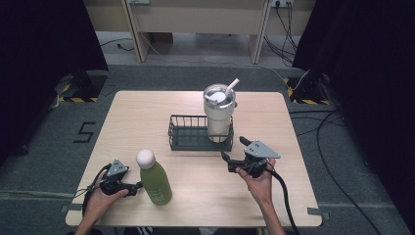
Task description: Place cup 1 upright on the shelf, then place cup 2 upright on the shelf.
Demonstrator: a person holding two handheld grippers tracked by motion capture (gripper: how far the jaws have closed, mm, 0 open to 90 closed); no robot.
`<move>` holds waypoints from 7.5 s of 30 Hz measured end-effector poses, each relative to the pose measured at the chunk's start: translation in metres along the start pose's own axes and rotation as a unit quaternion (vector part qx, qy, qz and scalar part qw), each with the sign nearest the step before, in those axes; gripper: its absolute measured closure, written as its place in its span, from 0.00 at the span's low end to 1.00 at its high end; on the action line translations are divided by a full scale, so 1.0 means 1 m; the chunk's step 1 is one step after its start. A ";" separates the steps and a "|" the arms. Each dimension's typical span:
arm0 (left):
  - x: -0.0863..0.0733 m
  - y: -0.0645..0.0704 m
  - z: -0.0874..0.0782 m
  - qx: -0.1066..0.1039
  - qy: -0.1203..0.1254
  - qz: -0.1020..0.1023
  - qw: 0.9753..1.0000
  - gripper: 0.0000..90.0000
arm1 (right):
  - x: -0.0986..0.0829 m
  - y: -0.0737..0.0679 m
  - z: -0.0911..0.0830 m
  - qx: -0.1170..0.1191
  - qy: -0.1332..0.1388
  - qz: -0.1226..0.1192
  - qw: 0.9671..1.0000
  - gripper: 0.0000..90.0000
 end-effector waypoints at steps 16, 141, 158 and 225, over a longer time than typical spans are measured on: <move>0.000 0.000 0.000 0.000 0.000 -0.001 1.000 0.12 | -0.005 -0.004 -0.015 0.005 0.000 0.005 1.000 0.17; -0.008 0.013 -0.041 -0.053 0.078 -0.002 0.996 0.17 | -0.086 -0.012 -0.074 0.006 -0.234 0.017 0.972 0.15; -0.011 0.032 -0.065 -0.075 0.121 -0.007 0.990 0.17 | -0.086 -0.012 -0.074 0.006 -0.234 0.018 0.972 0.14; 0.004 0.086 -0.050 -0.144 0.182 0.010 0.973 0.17 | -0.086 -0.011 -0.073 0.006 -0.236 0.019 0.971 0.13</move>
Point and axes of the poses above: each handheld gripper's, and its own axes: z roughly forward along the jaws, x roughly out of its top, y roughly to its right, the point moved 1 cm from there along z, roughly forward along the jaws, and after that the axes turned 11 degrees about y, right-handed, at the moved point
